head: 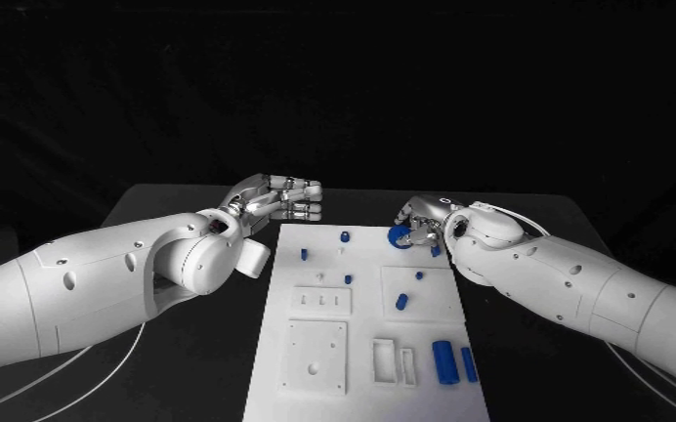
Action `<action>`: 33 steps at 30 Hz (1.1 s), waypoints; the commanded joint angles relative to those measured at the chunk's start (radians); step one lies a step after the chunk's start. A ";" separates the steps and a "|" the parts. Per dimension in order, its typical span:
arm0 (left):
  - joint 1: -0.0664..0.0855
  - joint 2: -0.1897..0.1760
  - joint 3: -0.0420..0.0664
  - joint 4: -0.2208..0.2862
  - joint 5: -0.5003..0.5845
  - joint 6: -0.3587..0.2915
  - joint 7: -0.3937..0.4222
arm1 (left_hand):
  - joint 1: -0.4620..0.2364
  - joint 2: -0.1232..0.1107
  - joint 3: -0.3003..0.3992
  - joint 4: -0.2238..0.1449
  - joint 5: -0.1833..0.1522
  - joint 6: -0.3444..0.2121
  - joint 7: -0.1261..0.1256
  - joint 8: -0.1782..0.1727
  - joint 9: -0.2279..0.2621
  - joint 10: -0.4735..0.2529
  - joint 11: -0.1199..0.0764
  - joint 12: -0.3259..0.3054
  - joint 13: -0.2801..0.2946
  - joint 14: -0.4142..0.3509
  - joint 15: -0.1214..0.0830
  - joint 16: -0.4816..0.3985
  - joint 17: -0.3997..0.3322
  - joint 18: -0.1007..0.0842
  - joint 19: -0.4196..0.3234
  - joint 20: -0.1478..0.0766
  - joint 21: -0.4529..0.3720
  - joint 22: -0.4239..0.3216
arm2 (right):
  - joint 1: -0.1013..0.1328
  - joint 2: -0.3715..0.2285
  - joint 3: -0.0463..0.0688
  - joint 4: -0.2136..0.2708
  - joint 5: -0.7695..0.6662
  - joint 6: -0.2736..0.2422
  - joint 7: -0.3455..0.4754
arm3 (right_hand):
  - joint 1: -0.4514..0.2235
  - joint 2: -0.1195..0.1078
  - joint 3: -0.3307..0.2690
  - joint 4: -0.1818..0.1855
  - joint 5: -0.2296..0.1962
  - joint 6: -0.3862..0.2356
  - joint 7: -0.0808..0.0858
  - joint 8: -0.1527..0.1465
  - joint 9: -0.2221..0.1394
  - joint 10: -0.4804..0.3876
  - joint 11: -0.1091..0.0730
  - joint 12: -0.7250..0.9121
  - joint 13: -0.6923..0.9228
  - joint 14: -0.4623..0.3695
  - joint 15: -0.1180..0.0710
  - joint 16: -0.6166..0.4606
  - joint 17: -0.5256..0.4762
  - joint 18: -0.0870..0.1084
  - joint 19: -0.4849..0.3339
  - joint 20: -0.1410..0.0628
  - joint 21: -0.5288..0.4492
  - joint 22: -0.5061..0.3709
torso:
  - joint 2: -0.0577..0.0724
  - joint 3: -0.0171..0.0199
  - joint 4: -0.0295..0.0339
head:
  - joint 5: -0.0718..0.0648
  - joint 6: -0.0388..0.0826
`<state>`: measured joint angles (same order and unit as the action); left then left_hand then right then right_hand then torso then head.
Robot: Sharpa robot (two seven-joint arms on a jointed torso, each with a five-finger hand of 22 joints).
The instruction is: Assemble the parts on the task board
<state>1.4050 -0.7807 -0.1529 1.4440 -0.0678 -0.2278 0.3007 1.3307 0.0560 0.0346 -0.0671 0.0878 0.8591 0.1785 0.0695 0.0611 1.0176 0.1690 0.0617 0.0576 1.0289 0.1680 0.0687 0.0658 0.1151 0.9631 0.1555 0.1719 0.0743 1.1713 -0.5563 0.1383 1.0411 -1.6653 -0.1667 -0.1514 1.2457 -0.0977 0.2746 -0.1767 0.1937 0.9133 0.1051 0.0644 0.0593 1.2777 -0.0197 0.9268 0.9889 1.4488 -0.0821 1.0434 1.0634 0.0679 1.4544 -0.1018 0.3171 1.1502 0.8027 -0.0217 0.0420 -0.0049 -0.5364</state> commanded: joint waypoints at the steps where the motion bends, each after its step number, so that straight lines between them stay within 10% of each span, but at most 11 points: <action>1: 0.001 0.001 0.000 0.001 -0.007 0.020 0.012 | -0.005 0.007 -0.002 -0.006 0.005 -0.002 0.000 -0.005 -0.001 -0.009 0.001 0.000 0.002 -0.006 -0.002 -0.005 0.000 -0.010 -0.006 0.001 -0.006 -0.001 | -0.002 0.000 -0.001 -0.006 0.003 0.025 0.001 | -0.005 0.009 0.006 0.000 0.004 0.012 0.001 -0.006 -0.001 -0.001 0.002 -0.002 0.000 0.006 0.003 -0.004 0.002 0.005 0.006 0.001 -0.006 0.004 | 0.003 0.0009 0.0019 | -0.001 -0.002; 33: 0.001 -0.005 0.000 0.002 -0.007 0.020 0.010 | -0.005 0.007 -0.002 -0.007 0.005 -0.002 0.000 -0.005 -0.001 -0.010 0.001 0.000 0.002 -0.007 -0.002 -0.005 0.000 -0.010 -0.006 0.001 -0.007 -0.001 | -0.007 -0.023 -0.001 0.027 -0.016 -0.055 -0.036 | 0.027 -0.021 -0.064 0.038 -0.005 -0.072 0.017 -0.008 -0.003 -0.018 0.020 -0.010 -0.020 0.004 0.012 -0.010 0.006 0.022 0.023 0.011 -0.068 0.037 | 0.003 0.0013 0.0008 | -0.012 -0.006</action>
<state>1.4049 -0.7862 -0.1531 1.4442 -0.0685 -0.2263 0.3002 1.3307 0.0560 0.0319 -0.0699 0.0878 0.8591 0.1785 0.0695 0.0612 1.0140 0.1727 0.0617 0.0577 1.0289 0.1680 0.0687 0.0658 0.1151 0.9631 0.1555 0.1681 0.0744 1.1657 -0.5781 0.1377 1.0659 -1.6609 -0.1977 -0.1649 1.2616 -0.1181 0.2090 -0.1431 0.1936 0.8398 0.1218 0.0606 0.0570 1.2614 -0.0035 0.9208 0.9697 1.4523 -0.0785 1.0356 1.0686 0.0832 1.4615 -0.0945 0.2546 1.1861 0.8054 -0.0201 0.0427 -0.0165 -0.5392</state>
